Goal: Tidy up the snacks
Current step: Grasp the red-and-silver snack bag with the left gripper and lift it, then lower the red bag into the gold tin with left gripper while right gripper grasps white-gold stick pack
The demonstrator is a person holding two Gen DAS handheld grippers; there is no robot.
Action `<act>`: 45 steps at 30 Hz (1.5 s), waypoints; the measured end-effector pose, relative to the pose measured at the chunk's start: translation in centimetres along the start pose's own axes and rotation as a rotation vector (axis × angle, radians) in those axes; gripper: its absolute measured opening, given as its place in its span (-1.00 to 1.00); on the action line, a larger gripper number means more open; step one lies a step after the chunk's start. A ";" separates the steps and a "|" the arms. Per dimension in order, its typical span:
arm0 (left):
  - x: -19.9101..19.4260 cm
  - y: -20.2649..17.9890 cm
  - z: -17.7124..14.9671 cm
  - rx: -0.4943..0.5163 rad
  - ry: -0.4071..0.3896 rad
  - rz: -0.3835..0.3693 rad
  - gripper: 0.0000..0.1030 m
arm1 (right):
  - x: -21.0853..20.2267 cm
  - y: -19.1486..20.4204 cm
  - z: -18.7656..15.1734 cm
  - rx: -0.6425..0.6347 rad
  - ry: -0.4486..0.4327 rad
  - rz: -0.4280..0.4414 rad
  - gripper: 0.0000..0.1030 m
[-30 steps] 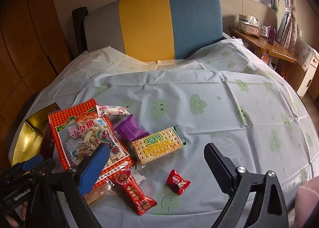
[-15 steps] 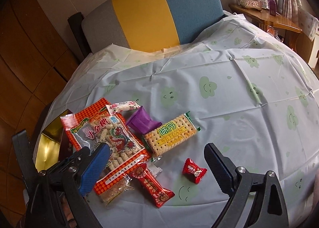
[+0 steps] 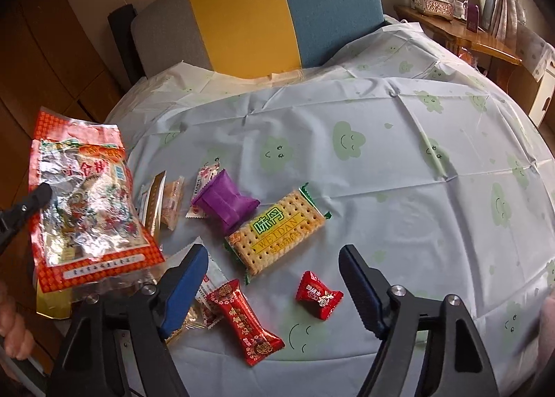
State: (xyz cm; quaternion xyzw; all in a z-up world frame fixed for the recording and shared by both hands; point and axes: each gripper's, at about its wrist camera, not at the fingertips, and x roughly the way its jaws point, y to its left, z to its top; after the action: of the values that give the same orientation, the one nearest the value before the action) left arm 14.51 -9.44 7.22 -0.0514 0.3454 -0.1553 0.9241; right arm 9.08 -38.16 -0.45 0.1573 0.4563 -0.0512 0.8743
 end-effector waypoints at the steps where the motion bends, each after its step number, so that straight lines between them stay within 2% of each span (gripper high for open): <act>1: -0.6 0.3 0.2 0.003 -0.013 -0.002 -1.00 | 0.3 -0.2 0.0 0.003 0.009 -0.002 0.48; 5: -2.9 2.2 0.9 0.007 -0.058 0.007 -1.00 | 0.9 -0.3 -0.2 -0.004 0.025 -0.040 0.48; 11: -5.6 6.6 1.4 -0.049 -0.090 0.042 -1.00 | 1.5 -0.1 -0.4 -0.025 0.033 -0.071 0.48; 16: -7.0 10.5 1.4 -0.096 -0.107 0.122 -1.00 | 1.8 0.2 -0.5 -0.047 0.036 -0.084 0.48; 19: -7.0 12.7 1.0 -0.112 -0.093 0.170 -1.00 | 1.8 0.7 -0.6 -0.073 0.028 -0.086 0.48; 21: -6.0 13.8 0.6 -0.101 -0.056 0.222 -1.00 | 1.8 1.0 -0.6 -0.091 0.027 -0.088 0.48; 23: -4.5 15.5 -0.2 -0.139 0.018 0.224 -0.98 | 1.9 1.3 -0.7 -0.105 0.029 -0.092 0.48; 25: -3.5 16.6 -1.3 -0.187 0.054 0.219 -0.96 | 2.1 1.5 -0.7 -0.117 0.029 -0.097 0.48; 28: -3.3 17.5 -2.8 -0.246 0.068 0.193 -0.79 | 1.9 2.0 -0.9 -0.145 0.012 -0.091 0.48; 30: -3.6 17.6 -3.6 -0.263 0.065 0.198 -0.79 | 1.8 2.6 -1.0 -0.171 0.003 -0.080 0.48; 35: -4.2 16.8 -5.6 -0.209 0.077 0.216 -0.74 | 1.7 5.4 -2.0 -0.293 -0.005 -0.006 0.48; 37: -4.6 16.6 -6.5 -0.187 0.076 0.224 -0.56 | 2.0 7.0 -2.5 -0.348 0.012 0.033 0.48; 39: -5.1 16.2 -7.5 -0.167 0.074 0.222 -0.48 | 2.4 8.8 -2.8 -0.416 0.040 0.072 0.48; 42: -5.6 15.5 -8.8 -0.118 0.070 0.231 -0.46 | 3.1 12.3 -3.0 -0.548 0.064 0.108 0.48; 45: -5.9 15.0 -9.9 -0.093 0.082 0.214 -0.29 | 4.2 16.1 -2.9 -0.708 0.078 0.105 0.48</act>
State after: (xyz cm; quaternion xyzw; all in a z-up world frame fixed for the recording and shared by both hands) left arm 7.64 6.79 0.39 -0.0506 0.3931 -0.0417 0.9172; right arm 12.99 -21.81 -1.72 -0.1301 0.4700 0.1608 0.8581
